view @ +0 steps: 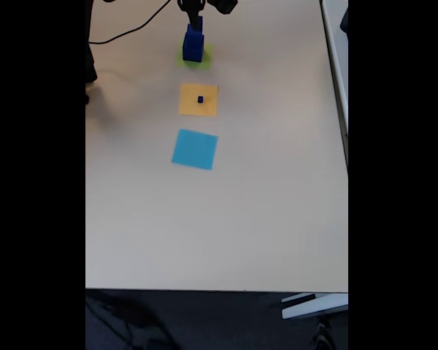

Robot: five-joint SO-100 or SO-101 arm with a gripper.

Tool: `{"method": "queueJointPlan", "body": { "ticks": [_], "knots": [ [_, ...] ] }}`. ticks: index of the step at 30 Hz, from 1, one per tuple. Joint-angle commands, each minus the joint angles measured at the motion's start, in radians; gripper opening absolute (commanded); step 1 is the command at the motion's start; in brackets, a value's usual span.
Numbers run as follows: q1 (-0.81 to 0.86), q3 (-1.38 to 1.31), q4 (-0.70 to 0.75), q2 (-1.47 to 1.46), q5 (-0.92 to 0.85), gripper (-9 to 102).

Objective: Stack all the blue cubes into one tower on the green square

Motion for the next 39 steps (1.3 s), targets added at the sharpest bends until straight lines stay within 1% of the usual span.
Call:
{"method": "queueJointPlan", "body": {
  "ticks": [1, 10, 27, 39],
  "knots": [
    [-0.017, -0.043, -0.018, 0.012, 0.029, 5],
    [-0.034, -0.037, -0.029, -0.005, 0.064, 5],
    [-0.046, 0.002, -0.043, -0.008, 0.078, 4],
    [-0.043, 0.069, -0.092, 0.002, 0.066, 4]
  ]
}}
